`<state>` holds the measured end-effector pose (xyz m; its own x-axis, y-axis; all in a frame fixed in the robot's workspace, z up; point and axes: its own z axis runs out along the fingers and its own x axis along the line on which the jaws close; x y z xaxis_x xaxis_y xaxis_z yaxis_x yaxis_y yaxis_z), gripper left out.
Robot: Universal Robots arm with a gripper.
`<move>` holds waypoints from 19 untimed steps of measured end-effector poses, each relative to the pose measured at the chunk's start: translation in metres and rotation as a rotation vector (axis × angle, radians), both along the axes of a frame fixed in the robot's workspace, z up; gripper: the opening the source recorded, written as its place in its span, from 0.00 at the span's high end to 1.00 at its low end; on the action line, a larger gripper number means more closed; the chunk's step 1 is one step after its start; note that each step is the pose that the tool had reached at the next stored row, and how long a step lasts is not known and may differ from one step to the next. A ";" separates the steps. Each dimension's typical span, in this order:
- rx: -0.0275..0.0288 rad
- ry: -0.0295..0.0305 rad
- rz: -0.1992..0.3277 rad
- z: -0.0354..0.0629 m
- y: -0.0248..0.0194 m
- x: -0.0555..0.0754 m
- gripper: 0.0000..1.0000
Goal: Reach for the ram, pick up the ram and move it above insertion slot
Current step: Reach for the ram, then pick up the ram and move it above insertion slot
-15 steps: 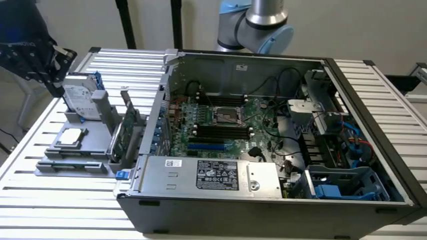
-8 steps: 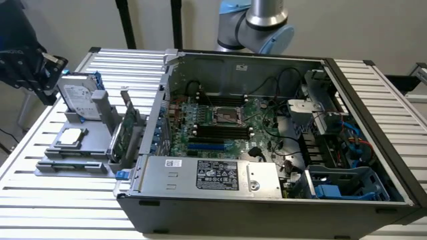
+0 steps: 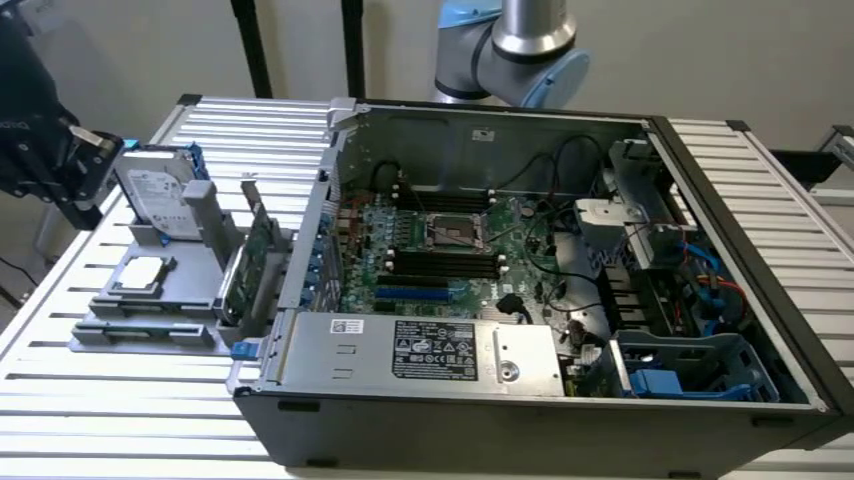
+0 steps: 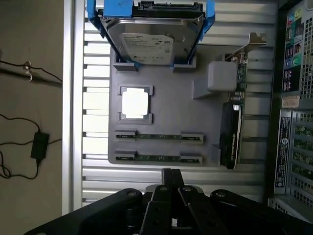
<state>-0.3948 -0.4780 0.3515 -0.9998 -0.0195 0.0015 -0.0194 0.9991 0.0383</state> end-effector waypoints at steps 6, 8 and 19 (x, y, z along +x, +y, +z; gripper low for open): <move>-0.0005 0.0003 0.000 -0.0037 -0.0102 -0.002 0.89; -0.0006 0.0003 0.000 -0.0037 -0.0102 -0.002 0.89; -0.0005 -0.0001 0.127 -0.0037 -0.0103 -0.002 0.89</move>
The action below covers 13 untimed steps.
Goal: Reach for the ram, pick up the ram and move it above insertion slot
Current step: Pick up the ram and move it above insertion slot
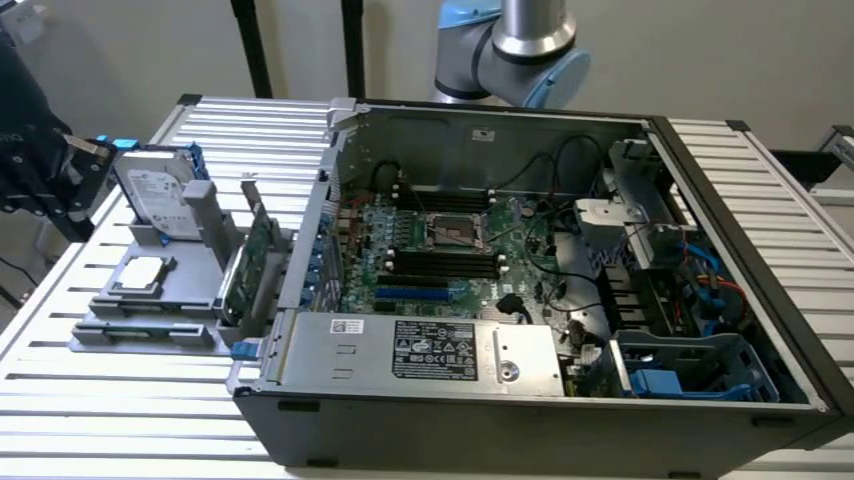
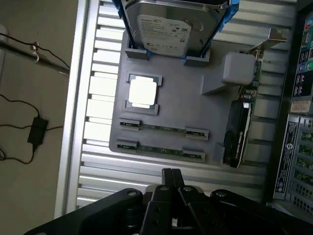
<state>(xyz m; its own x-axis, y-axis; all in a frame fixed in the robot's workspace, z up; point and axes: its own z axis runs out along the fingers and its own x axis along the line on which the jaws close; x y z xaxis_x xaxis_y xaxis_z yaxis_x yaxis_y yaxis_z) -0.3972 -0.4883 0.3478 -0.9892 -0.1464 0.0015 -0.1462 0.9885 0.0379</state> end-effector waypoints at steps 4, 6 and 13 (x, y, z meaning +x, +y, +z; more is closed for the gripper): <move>0.0000 -0.0007 0.073 0.0000 0.0000 0.000 0.89; 0.0000 -0.0012 0.109 0.0000 0.0000 0.000 0.89; 0.0000 -0.0030 0.238 0.0000 0.0000 0.000 0.89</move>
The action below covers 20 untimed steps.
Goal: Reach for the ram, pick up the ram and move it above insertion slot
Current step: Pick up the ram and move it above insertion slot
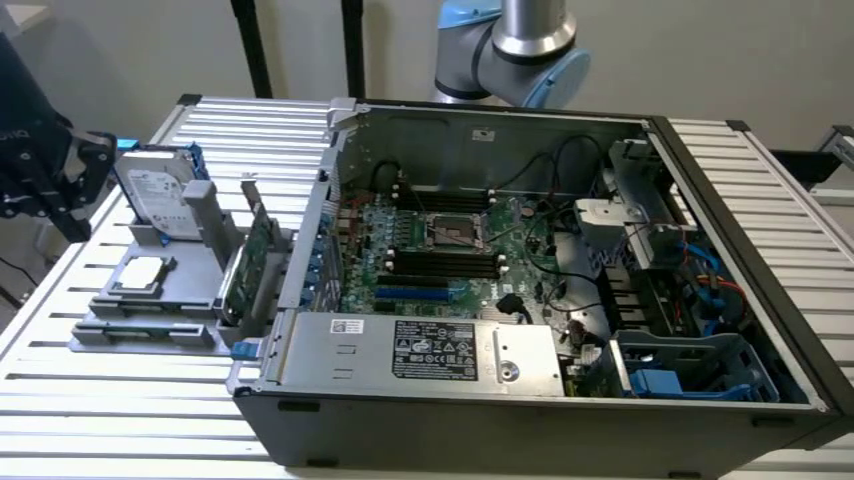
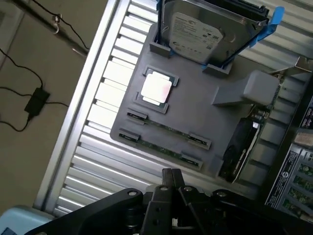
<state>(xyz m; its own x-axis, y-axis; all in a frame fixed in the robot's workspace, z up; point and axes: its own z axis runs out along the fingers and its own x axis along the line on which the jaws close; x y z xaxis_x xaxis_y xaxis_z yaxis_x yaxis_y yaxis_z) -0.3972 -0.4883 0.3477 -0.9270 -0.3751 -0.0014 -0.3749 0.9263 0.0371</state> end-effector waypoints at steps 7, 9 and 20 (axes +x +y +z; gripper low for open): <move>0.0000 -0.0004 0.127 -0.0001 0.0000 0.000 0.89; -0.0001 -0.0004 0.164 -0.0002 0.0000 0.000 0.89; 0.0001 -0.0004 0.364 -0.0009 0.0000 0.000 0.89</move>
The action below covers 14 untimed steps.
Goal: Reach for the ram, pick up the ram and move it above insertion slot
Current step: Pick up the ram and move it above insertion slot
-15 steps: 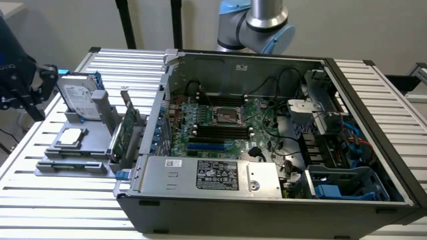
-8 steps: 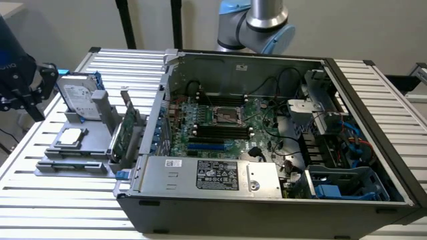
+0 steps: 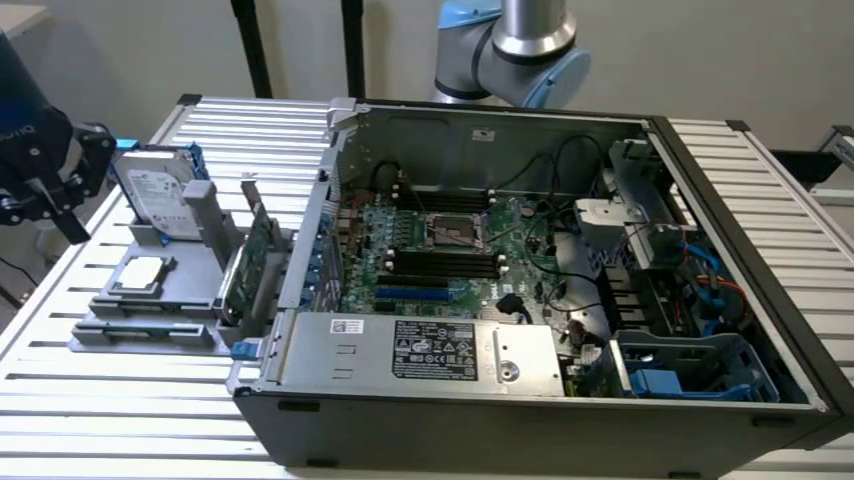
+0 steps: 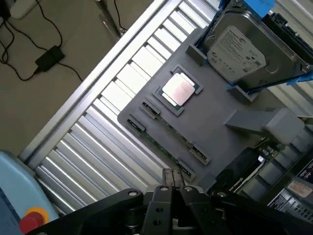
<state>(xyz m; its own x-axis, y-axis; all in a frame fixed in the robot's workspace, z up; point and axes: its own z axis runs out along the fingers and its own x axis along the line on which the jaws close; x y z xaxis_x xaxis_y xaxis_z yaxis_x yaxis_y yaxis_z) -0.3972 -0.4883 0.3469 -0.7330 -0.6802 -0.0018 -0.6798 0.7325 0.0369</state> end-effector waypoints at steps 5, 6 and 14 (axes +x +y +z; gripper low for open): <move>-0.0001 -0.0010 0.091 -0.0008 0.0000 0.000 0.89; -0.0002 -0.0016 0.109 -0.0010 0.0000 0.000 0.89; -0.0005 -0.0110 0.254 -0.0034 0.0000 0.000 0.89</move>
